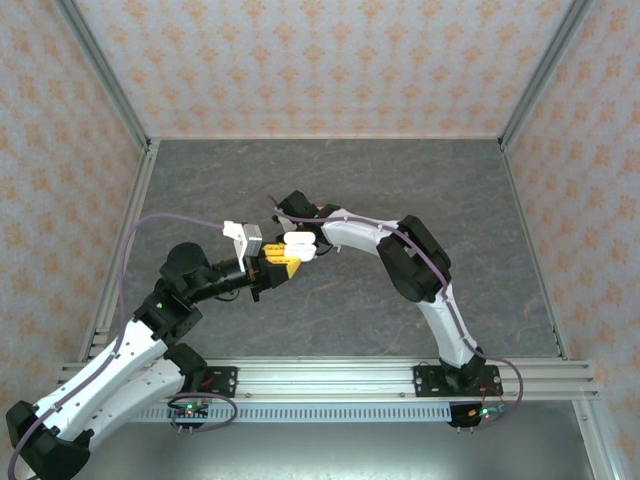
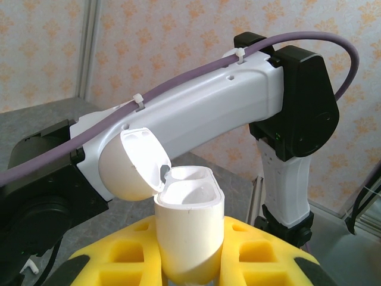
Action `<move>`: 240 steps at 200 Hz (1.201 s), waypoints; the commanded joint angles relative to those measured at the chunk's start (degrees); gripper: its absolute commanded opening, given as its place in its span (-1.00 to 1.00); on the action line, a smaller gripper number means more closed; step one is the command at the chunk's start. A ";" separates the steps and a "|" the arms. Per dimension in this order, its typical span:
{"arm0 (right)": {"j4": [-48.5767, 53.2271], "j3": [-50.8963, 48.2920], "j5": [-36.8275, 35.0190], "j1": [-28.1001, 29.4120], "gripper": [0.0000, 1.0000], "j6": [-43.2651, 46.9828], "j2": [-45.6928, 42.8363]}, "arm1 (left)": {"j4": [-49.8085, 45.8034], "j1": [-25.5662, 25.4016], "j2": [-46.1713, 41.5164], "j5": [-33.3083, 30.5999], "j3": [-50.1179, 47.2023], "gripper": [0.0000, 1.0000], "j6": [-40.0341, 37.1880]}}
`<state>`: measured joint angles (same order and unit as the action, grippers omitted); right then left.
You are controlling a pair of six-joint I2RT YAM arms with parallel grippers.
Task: Insert wireless bluetooth earbuds into charging case
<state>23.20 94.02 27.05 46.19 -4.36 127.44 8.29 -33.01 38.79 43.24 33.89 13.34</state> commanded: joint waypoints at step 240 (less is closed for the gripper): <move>-8.85 -34.29 -9.20 -5.49 -0.58 3.28 -64.16 | 9.73 -0.43 9.98 1.35 -3.40 -1.00 1.60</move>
<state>15.16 61.01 19.03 38.96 -4.32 66.57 12.08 -33.04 47.05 43.09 30.63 14.70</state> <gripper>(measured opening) 0.209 0.186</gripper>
